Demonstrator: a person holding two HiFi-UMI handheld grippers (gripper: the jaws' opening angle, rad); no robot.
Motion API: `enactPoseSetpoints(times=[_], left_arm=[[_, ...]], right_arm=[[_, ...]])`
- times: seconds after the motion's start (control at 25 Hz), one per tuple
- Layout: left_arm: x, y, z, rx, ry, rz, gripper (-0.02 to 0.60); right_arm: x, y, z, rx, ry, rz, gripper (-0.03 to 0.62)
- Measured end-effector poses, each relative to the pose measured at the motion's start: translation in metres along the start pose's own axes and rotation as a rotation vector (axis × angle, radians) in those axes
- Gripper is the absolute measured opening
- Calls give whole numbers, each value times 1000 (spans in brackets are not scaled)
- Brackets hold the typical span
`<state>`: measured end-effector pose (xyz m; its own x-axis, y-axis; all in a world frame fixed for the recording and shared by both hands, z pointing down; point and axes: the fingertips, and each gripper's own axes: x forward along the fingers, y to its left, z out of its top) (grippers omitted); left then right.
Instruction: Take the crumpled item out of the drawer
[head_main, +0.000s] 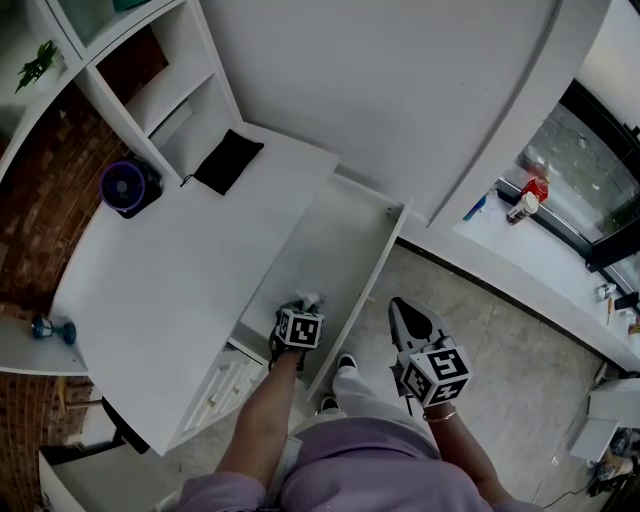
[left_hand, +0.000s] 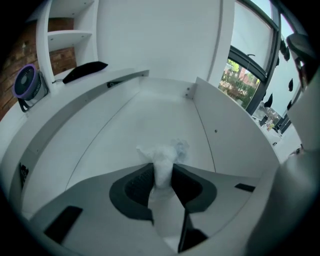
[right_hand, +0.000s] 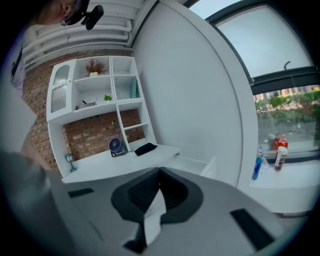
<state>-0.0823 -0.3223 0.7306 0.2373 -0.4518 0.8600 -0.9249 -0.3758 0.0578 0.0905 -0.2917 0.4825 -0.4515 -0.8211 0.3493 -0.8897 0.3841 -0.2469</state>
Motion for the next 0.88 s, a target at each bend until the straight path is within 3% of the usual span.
enactPoseSetpoints(times=[0.88], left_arm=[[-129, 7, 94, -50, -455, 22, 109]], right_arm=[[14, 35, 3, -5, -14, 104, 2]])
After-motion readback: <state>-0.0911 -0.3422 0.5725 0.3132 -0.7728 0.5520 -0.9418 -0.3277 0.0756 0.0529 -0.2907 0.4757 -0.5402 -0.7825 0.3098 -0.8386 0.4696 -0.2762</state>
